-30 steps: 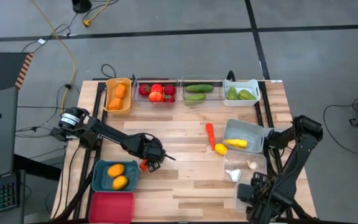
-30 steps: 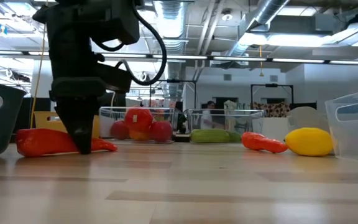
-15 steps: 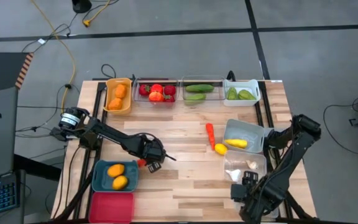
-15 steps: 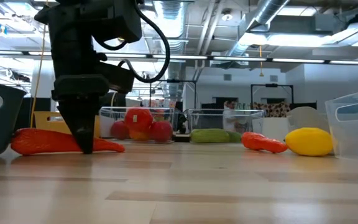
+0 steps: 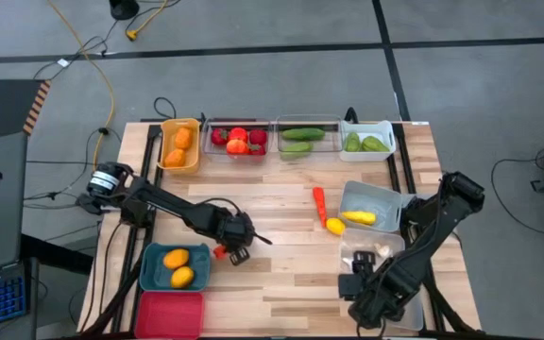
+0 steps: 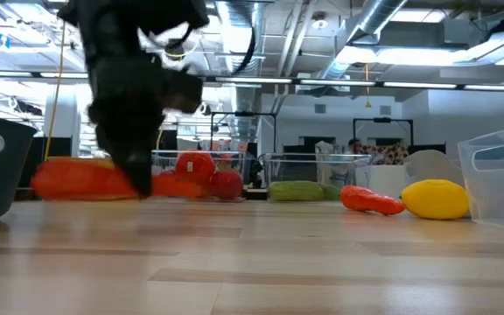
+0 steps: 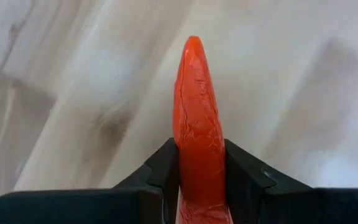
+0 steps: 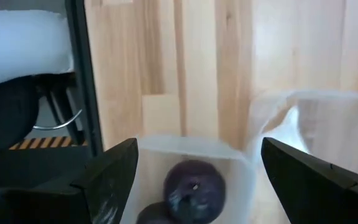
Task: Sort produce into baskets
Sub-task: Put the orange carrot into the red bin
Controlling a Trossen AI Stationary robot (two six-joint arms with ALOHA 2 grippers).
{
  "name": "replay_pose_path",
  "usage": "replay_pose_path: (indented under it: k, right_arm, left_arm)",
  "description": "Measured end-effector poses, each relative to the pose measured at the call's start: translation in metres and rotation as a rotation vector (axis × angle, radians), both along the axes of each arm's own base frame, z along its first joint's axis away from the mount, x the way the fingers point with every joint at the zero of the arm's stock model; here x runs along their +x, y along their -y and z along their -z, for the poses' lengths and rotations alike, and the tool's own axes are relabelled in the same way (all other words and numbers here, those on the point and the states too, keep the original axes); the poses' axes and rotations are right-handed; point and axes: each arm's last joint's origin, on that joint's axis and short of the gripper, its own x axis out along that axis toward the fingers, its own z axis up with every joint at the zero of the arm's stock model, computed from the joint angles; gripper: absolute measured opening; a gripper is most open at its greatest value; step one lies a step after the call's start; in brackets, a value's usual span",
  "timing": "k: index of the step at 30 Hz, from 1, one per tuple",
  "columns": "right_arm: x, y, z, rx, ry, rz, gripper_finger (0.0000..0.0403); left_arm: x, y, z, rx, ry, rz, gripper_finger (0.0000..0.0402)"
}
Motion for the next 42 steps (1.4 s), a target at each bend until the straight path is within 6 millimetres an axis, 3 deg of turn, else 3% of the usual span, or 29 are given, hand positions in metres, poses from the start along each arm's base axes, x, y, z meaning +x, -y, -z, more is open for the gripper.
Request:
replay_pose_path:
  k: [6,10,16,24,31,42]
  right_arm:
    - [0.011,0.01,0.0,-0.014,0.017,-0.049,0.0367]
    - [0.018,0.015,-0.001,-0.017,0.031,-0.079,0.0367]
    - [0.025,0.023,0.0,-0.021,0.032,-0.066,0.0367]
    - [0.029,0.027,0.0,-0.021,0.032,-0.047,0.0367]
    - [0.03,0.028,0.0,-0.02,0.032,-0.04,0.0367]
    - [0.029,0.028,0.0,-0.02,0.032,-0.04,0.0367]
  left_arm:
    - [0.015,0.009,-0.044,-0.045,0.151,0.08,0.0085]
    - [0.018,0.023,-0.072,-0.167,0.216,0.166,0.0085]
    - [0.008,0.056,-0.098,-0.361,0.149,0.226,0.0085]
    - [-0.027,0.107,-0.1,-0.576,-0.123,0.208,0.0085]
    - [-0.062,0.141,-0.098,-0.617,-0.349,0.145,0.0085]
    - [-0.102,0.163,-0.093,-0.491,-0.504,0.104,0.0085]
